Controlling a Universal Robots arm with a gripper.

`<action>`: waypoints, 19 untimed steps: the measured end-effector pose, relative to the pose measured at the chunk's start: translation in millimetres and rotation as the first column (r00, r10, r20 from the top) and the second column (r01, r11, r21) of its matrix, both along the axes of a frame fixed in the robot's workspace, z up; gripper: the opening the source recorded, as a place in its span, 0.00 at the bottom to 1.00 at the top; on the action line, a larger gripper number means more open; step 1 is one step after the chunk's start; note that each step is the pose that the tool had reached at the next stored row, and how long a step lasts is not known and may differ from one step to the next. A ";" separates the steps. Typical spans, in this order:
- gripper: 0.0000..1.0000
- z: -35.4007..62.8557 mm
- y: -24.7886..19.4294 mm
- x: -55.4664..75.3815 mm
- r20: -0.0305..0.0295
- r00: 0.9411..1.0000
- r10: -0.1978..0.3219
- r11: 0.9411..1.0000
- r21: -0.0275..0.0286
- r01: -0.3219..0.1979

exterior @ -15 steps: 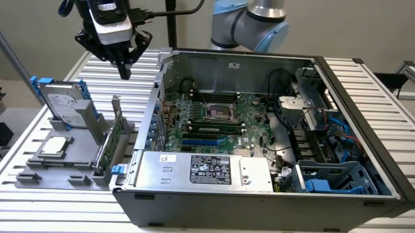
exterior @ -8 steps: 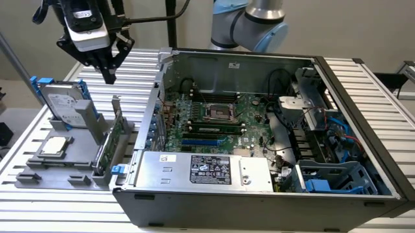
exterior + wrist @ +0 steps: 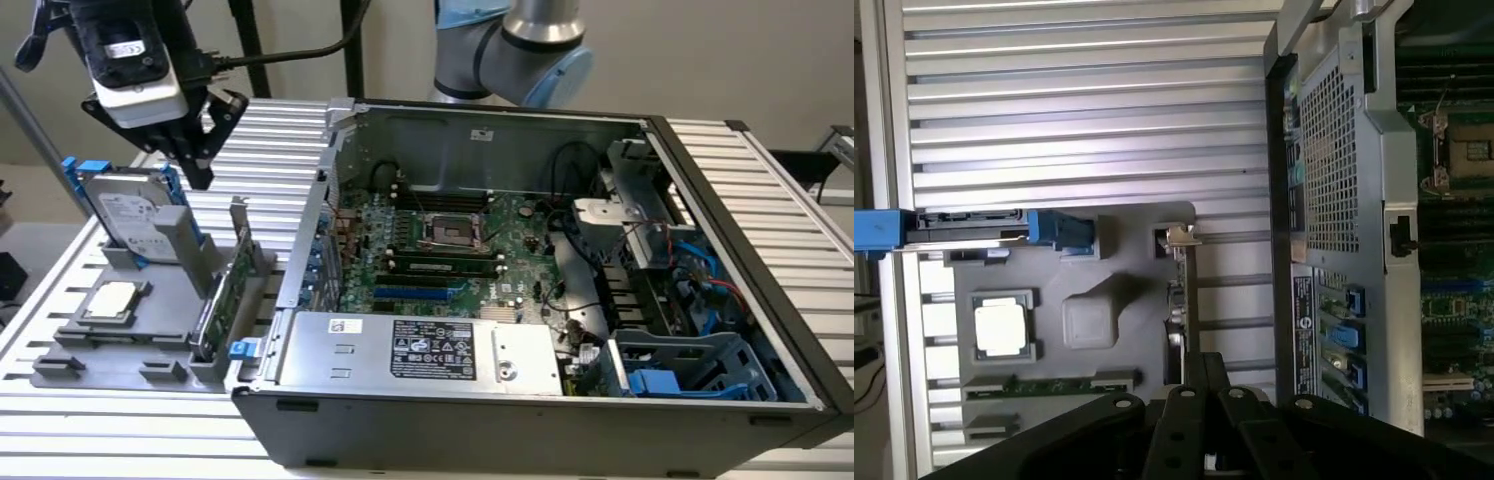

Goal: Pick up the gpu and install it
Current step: 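Reach for the gpu, then pick up the gpu and move the gpu toward the slot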

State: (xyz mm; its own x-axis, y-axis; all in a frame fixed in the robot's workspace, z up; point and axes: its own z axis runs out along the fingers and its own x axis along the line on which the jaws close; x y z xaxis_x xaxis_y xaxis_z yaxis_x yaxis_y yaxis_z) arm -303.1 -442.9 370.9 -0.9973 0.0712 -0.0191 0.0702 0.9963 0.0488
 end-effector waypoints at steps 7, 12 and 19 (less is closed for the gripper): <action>0.11 -4.1 -11.6 -12.3 0.000 1.000 0.000 1.000 0.000 0.000; 0.11 -4.1 -11.6 -12.3 0.000 1.000 0.000 1.000 -0.001 0.000; 0.11 -4.1 -11.6 -12.4 0.000 1.000 0.000 1.000 -0.001 0.000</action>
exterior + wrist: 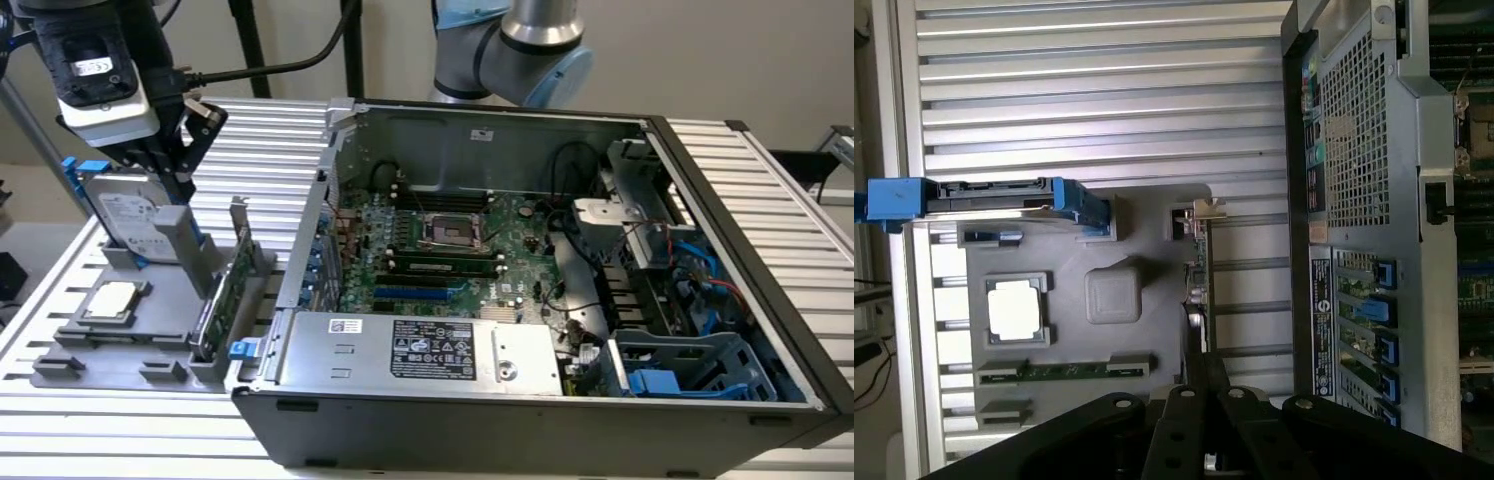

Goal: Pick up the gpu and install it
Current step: 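Pick up the gpu and move the gpu toward the slot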

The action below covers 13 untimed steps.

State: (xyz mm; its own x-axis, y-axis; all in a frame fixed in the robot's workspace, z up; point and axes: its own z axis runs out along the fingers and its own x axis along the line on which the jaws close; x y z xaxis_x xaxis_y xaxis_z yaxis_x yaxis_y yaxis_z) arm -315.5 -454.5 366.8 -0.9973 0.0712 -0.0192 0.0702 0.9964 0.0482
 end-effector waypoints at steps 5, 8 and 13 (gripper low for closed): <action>0.18 0.0 0.0 0.0 0.000 1.000 0.000 1.000 0.000 0.000; 0.30 0.0 0.0 0.0 0.000 1.000 0.000 1.000 0.000 0.000; 0.48 0.0 0.0 0.0 0.000 1.000 0.000 1.000 0.000 0.000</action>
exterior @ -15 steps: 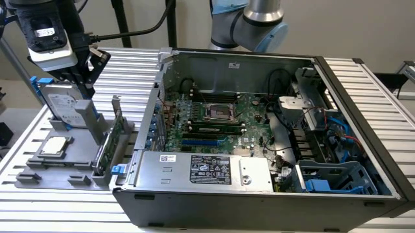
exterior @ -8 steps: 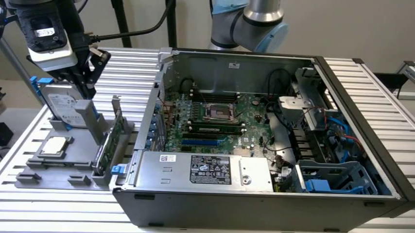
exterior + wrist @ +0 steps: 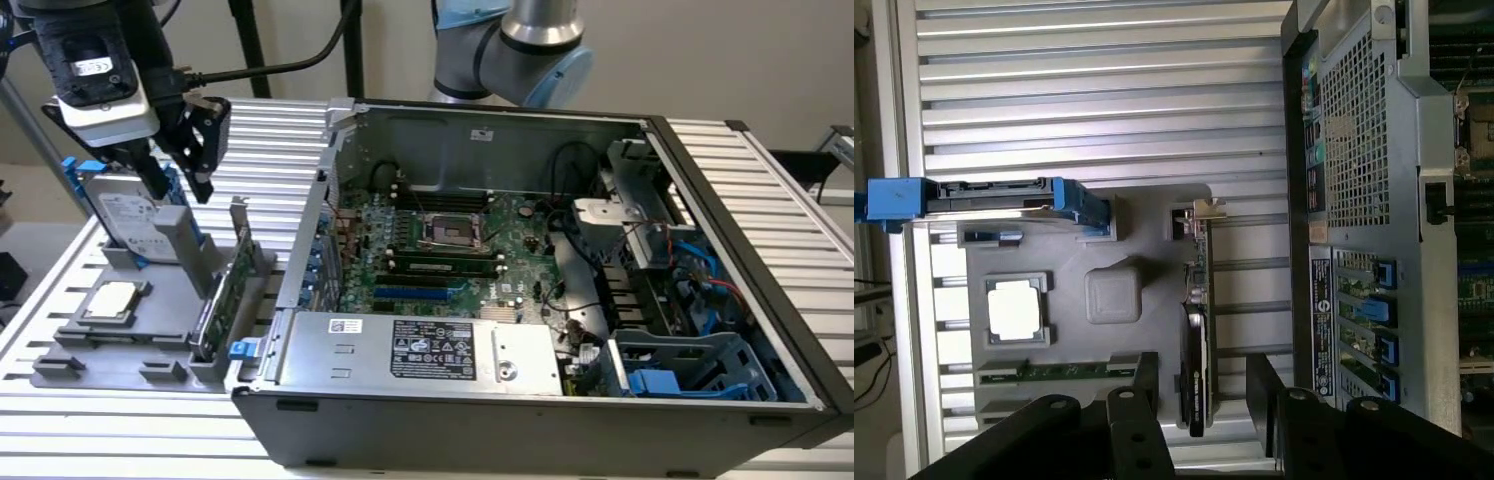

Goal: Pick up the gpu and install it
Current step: 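Pick up the gpu and move the gpu toward the slot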

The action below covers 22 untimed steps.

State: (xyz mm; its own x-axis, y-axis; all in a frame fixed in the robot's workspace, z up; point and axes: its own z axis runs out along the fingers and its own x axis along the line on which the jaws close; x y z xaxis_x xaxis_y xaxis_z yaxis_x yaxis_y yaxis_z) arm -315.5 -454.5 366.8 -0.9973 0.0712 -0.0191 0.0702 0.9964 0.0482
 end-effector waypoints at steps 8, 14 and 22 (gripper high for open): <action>0.48 -11.3 -1.2 -2.2 0.007 1.000 0.000 1.000 -0.002 0.000; 0.48 -22.2 -9.6 -2.2 0.007 1.000 0.000 1.000 -0.002 0.000; 0.48 -36.7 -18.4 2.7 0.007 1.000 0.000 1.000 -0.002 0.000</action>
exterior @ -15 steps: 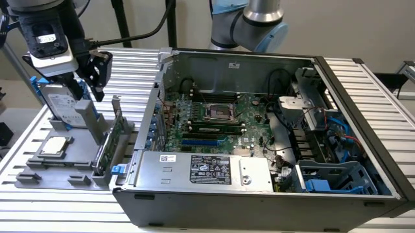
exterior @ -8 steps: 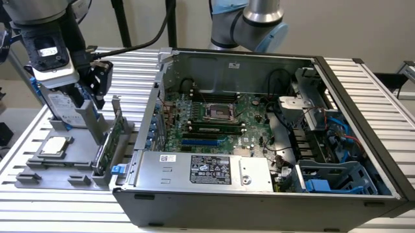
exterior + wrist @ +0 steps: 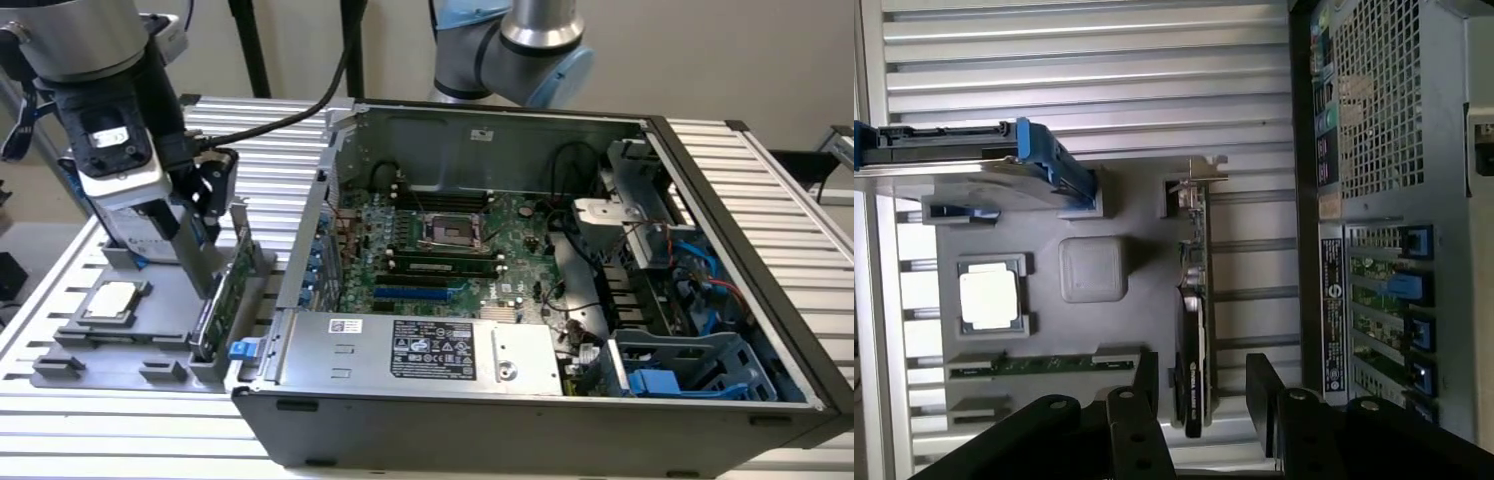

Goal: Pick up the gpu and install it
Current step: 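Pick up the gpu and move the gpu toward the slot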

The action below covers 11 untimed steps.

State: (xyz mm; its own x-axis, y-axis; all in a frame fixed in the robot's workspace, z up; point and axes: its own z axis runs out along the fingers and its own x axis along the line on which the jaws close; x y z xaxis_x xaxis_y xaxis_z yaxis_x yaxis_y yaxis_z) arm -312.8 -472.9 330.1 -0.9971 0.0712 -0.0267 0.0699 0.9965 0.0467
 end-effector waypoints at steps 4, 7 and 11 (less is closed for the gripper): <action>0.48 -7.4 -2.0 4.9 0.000 1.000 0.000 1.000 0.000 0.000; 0.48 -12.7 -3.0 7.6 0.000 1.000 0.000 1.000 0.000 0.000; 0.48 -20.1 -3.1 8.0 0.000 1.000 -0.001 1.000 0.000 0.001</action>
